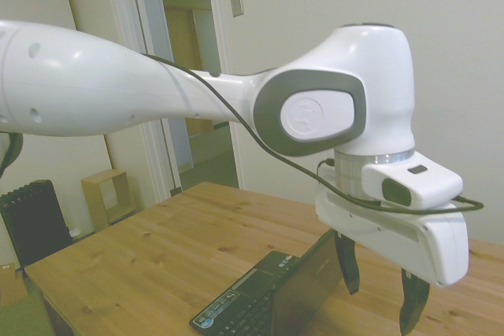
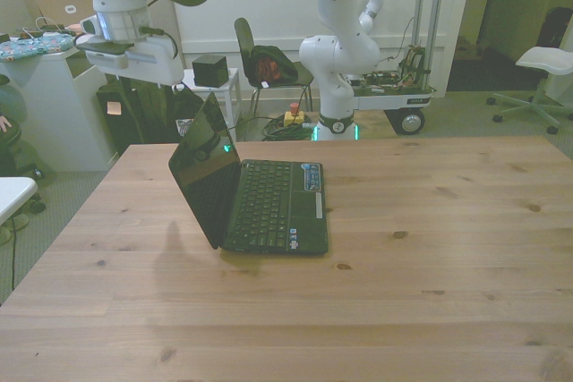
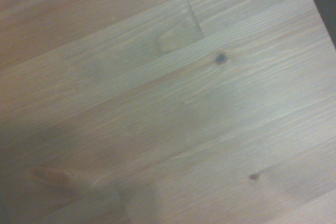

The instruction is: Close the laptop

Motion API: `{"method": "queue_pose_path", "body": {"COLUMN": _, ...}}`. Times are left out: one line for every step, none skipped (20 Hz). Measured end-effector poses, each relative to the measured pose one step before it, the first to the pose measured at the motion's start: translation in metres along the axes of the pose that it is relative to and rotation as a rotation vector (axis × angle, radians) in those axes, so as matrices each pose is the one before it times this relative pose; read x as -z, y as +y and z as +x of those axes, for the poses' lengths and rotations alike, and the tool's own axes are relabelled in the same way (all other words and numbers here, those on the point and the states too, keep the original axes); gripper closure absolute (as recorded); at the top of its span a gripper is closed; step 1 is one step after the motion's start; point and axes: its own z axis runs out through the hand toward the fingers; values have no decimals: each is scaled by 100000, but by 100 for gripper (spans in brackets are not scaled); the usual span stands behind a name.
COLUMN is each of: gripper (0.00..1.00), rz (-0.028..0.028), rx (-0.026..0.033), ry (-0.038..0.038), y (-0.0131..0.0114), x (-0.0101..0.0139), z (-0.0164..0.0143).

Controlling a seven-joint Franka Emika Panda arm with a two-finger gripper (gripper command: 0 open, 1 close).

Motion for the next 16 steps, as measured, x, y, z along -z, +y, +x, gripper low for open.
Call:
{"method": "queue_pose_path", "body": {"gripper": 100, "rz": -206, "rx": 53, "ry": -251, "y": -225, "x": -375, "z": 244}}
{"method": "queue_pose_path", "body": {"gripper": 100, "rz": -44, "rx": 113, "ry": 4, "y": -278, "x": -231, "z": 149}}
{"method": "queue_pose_path", "body": {"gripper": 100, "rz": -47, "rx": 308, "ry": 132, "y": -305, "x": -64, "z": 81}}
{"method": "queue_pose_path", "body": {"gripper": 100, "rz": 33, "rx": 473, "ry": 54, "y": -319, "x": -22, "z": -40}}
{"method": "queue_pose_path", "body": {"gripper": 100, "rz": 126, "rx": 534, "ry": 74, "y": -331, "x": 26, "z": -87}}
{"method": "queue_pose_path", "body": {"gripper": 100, "rz": 134, "rx": 507, "ry": 26, "y": -284, "x": -10, "z": -115}}
{"method": "queue_pose_path", "body": {"gripper": 100, "rz": 99, "rx": 379, "ry": 4, "y": -203, "x": 6, "z": -86}}
{"method": "queue_pose_path", "body": {"gripper": 100, "rz": 68, "rx": 277, "ry": 0, "y": -158, "x": 12, "z": -66}}
{"method": "queue_pose_path", "body": {"gripper": 100, "rz": 41, "rx": 213, "ry": -5, "y": -117, "x": 2, "z": -51}}
{"method": "queue_pose_path", "body": {"gripper": 100, "rz": 27, "rx": 111, "ry": 8, "y": -63, "x": 1, "z": -27}}
{"method": "queue_pose_path", "body": {"gripper": 100, "rz": 11, "rx": 110, "ry": -2, "y": -60, "x": 1, "z": -28}}
{"method": "queue_pose_path", "body": {"gripper": 100, "rz": 4, "rx": 166, "ry": -14, "y": -92, "x": -5, "z": -46}}
{"method": "queue_pose_path", "body": {"gripper": 100, "rz": 7, "rx": 169, "ry": -13, "y": -96, "x": -4, "z": -46}}
{"method": "queue_pose_path", "body": {"gripper": 100, "rz": 35, "rx": 237, "ry": -19, "y": -126, "x": 1, "z": -61}}
{"method": "queue_pose_path", "body": {"gripper": 100, "rz": 27, "rx": 318, "ry": -47, "y": -176, "x": -13, "z": -89}}
{"method": "queue_pose_path", "body": {"gripper": 100, "rz": 28, "rx": 390, "ry": -63, "y": -204, "x": -15, "z": -113}}
